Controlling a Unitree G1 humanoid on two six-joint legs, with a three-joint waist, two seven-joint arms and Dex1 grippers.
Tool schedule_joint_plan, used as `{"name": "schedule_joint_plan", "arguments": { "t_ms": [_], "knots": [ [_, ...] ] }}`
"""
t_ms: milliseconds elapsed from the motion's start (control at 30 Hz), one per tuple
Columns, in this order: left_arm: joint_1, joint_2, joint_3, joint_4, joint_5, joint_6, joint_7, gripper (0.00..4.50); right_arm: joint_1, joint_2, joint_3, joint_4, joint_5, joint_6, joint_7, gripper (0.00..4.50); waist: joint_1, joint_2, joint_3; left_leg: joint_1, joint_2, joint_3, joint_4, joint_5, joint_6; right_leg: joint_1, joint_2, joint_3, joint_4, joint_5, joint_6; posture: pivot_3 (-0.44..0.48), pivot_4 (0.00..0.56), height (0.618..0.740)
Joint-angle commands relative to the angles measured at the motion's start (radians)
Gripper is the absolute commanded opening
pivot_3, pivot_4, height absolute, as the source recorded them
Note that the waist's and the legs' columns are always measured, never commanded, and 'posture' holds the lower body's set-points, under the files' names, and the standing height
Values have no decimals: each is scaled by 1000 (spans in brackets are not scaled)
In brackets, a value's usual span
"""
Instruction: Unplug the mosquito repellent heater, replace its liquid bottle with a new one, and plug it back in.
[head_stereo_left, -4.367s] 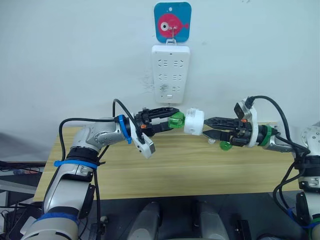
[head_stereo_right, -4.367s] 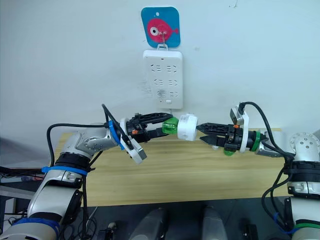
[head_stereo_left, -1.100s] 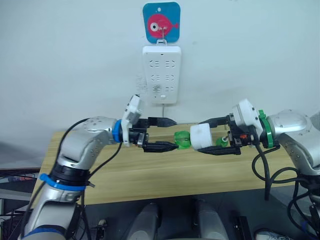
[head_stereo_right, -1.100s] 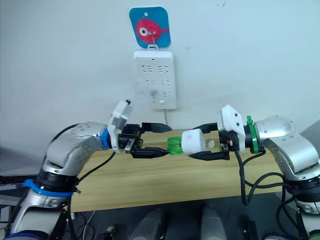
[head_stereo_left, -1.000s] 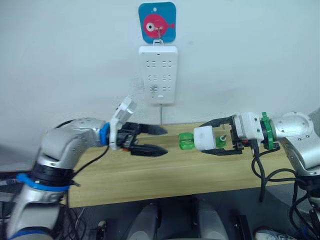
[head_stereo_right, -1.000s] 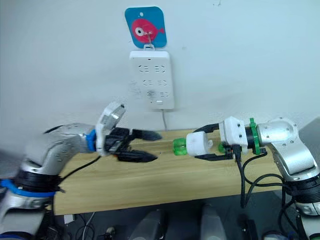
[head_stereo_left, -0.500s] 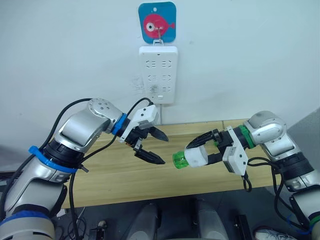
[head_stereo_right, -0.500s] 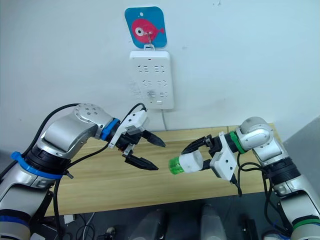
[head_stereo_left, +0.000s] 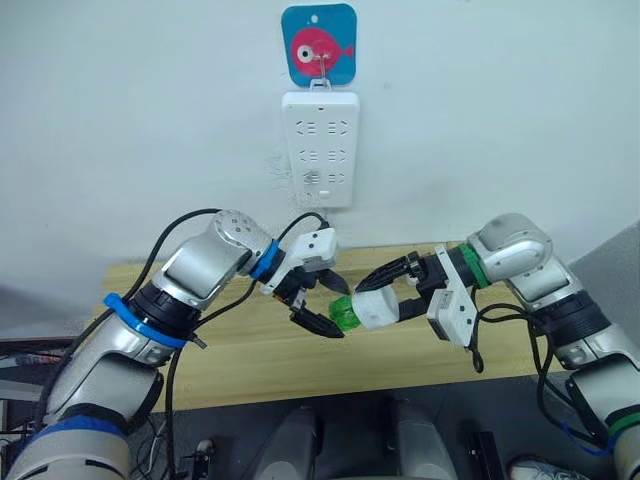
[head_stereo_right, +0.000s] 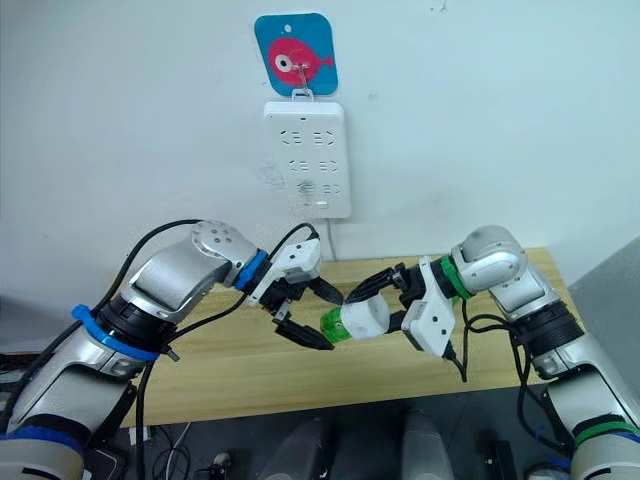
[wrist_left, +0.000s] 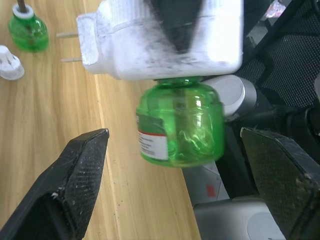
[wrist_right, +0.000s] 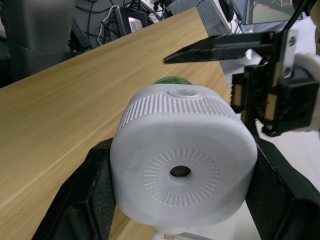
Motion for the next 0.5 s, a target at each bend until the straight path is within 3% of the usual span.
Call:
{"name": "schedule_joint_plan", "arguments": {
  "t_ms": [33,167,267,433,500],
  "knots": [
    [-12,-12,1,-3,1,-4,-33,4500,-21,-3,-2,-39,13,-6,-24,2998,0,0,0,0,0,0,0,0,0,0,0,0,0,0,0,123,190,740],
    [-12,-20,-4,6,22,-28,-44,4500,-16,-10,8,-33,10,-19,-28,2998,0,0,0,0,0,0,0,0,0,0,0,0,0,0,0,121,192,740],
    [-15,-34,2,12,24,-24,-48,3885,-16,-12,15,-31,11,-29,-28,2998,0,0,0,0,0,0,0,0,0,0,0,0,0,0,0,119,192,740],
    [-15,-44,0,10,31,-17,-59,2371,-29,-9,23,-15,5,-34,-27,2998,-1,0,0,0,0,0,0,0,0,0,0,0,0,0,0,118,193,740],
    [-11,-48,1,5,31,-12,-58,2230,-34,-7,27,-7,4,-39,-25,2998,-1,0,0,0,0,0,0,0,0,0,0,0,0,0,0,118,193,740]
  ]
}}
